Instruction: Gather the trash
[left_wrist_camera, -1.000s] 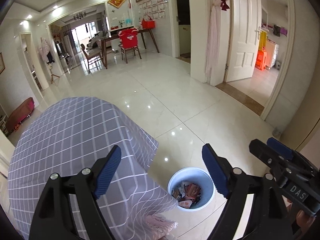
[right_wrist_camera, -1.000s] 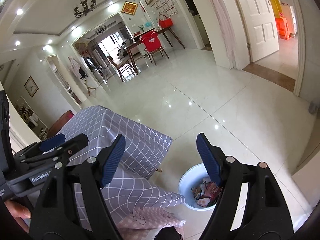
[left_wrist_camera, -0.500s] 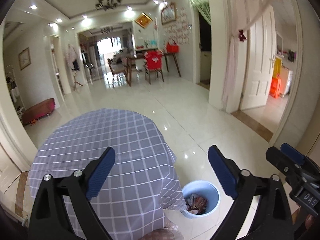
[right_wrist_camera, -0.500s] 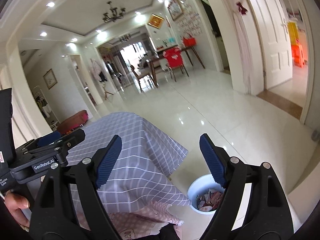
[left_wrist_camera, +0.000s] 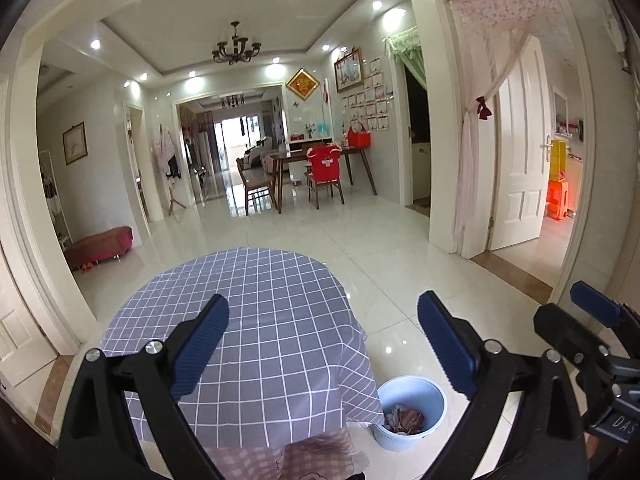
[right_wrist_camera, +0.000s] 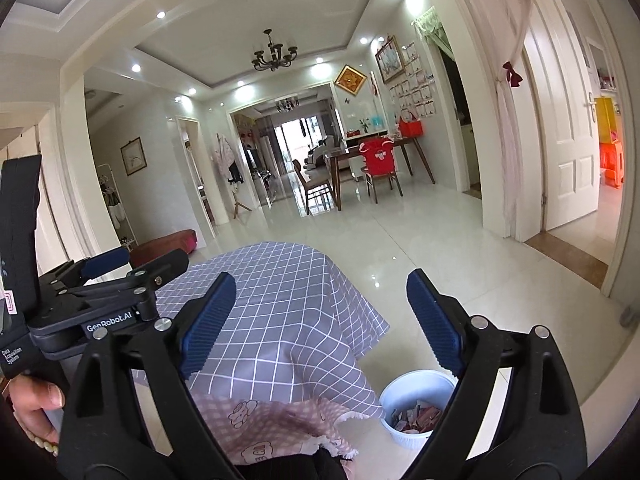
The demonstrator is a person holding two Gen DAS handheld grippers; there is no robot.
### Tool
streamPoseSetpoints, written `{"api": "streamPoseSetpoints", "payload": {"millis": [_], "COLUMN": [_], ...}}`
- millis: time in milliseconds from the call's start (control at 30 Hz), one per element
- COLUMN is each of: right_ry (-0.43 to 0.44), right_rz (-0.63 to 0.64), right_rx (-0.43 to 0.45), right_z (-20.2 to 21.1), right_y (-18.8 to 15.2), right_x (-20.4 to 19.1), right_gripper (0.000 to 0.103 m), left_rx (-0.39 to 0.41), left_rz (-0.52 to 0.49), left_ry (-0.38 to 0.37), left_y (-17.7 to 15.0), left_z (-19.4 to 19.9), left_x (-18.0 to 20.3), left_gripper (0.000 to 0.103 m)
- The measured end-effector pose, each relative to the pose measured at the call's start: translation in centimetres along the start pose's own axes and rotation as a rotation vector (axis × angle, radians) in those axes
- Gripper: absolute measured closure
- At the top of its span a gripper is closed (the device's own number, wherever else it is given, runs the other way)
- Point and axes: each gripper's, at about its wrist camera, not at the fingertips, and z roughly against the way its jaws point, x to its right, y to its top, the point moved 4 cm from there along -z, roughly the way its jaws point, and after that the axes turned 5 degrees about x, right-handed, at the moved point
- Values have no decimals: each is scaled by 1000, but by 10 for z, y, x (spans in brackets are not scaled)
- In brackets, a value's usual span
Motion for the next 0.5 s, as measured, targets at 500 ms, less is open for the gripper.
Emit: {"api": "streamPoseSetpoints", "payload": {"millis": [500], "right_ry": [-11], "right_rz": [-36], "right_rx": [44], "right_z": [30], "right_y": [-11], "right_x": [12], "right_gripper": [15], "left_rx": [44], "left_rz": [-53], "left_ry": [-20], "left_y": [-8], "left_z": [26], "left_x": [17], "left_gripper": [9]}}
